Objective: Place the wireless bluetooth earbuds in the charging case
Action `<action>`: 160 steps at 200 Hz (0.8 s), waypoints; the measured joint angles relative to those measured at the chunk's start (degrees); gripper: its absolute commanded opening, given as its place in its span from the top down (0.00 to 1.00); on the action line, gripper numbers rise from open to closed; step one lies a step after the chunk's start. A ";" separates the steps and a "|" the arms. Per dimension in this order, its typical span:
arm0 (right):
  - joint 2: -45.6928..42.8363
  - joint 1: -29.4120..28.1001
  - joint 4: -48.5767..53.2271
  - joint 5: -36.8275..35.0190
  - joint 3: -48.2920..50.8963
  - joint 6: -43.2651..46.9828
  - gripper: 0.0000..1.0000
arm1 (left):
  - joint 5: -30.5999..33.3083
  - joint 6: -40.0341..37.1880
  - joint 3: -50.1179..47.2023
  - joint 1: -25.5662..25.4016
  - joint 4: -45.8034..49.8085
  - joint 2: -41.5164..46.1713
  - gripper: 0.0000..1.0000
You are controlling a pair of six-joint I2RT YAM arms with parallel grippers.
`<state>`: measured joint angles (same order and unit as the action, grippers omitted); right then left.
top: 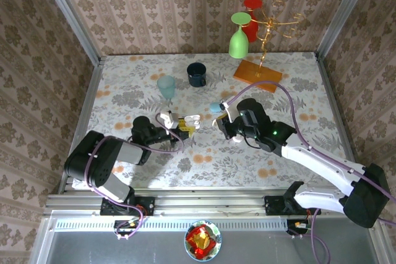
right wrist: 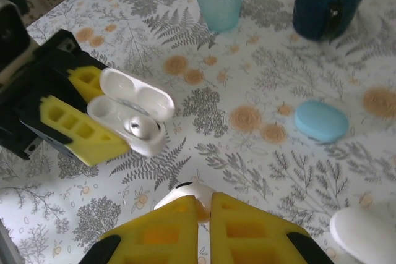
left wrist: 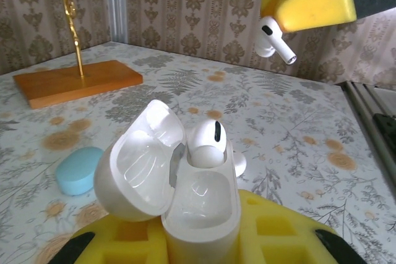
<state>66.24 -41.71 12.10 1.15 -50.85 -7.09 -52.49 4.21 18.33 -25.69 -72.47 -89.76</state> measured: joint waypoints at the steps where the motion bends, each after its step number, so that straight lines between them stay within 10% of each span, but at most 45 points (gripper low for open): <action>1: 0.00 -0.07 0.00 -0.07 -0.07 0.04 0.89 | -0.02 0.11 0.04 -0.15 0.00 -0.02 0.98; 160: 7.82 -2.08 -0.17 -2.38 -5.68 3.96 0.88 | -1.99 6.16 6.54 -8.15 0.00 -5.27 0.99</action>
<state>74.06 -43.79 11.92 -1.23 -56.53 -3.14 -54.48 10.37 24.86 -33.85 -72.47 -95.02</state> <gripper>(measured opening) 0.126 0.221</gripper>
